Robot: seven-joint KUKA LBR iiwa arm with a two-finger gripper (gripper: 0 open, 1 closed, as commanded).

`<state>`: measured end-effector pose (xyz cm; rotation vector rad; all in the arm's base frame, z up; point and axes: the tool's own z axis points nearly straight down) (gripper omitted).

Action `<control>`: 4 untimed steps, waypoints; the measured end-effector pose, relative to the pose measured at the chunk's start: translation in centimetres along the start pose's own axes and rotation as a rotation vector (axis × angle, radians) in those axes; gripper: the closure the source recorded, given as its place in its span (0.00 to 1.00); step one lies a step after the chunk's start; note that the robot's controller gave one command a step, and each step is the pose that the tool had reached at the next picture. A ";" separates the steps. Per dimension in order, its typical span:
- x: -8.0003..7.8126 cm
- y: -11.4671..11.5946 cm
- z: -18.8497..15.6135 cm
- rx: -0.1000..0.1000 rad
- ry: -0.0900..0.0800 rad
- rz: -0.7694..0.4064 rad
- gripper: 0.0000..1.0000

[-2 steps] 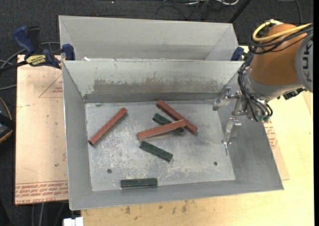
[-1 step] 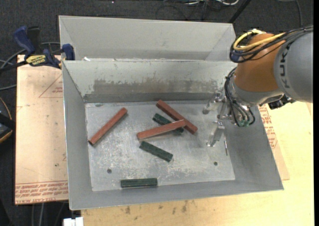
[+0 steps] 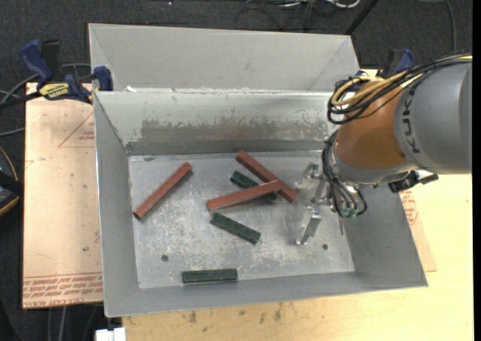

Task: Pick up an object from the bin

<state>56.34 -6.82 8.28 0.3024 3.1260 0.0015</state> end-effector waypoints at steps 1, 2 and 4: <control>-2.8 1.4 0.6 0.002 0.000 -0.053 0.00; -0.5 6.3 0.4 -0.002 -0.020 -0.053 1.00; -2.3 6.4 0.7 -0.001 -0.001 -0.227 1.00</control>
Offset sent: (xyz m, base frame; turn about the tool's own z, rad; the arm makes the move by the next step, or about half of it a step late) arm 0.0106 0.0609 -0.0093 -0.0527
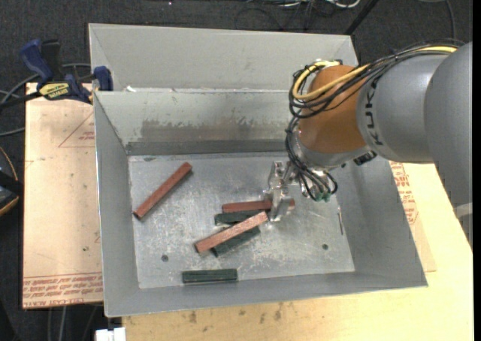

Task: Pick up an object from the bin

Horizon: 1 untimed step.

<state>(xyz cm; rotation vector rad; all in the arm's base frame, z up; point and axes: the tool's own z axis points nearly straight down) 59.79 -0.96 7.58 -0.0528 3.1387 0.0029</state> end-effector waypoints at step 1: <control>1.1 -3.8 -13.9 0.002 -0.002 -0.020 1.00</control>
Offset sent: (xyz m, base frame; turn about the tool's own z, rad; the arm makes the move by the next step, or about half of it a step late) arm 0.0000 0.0000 0.0000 0.0000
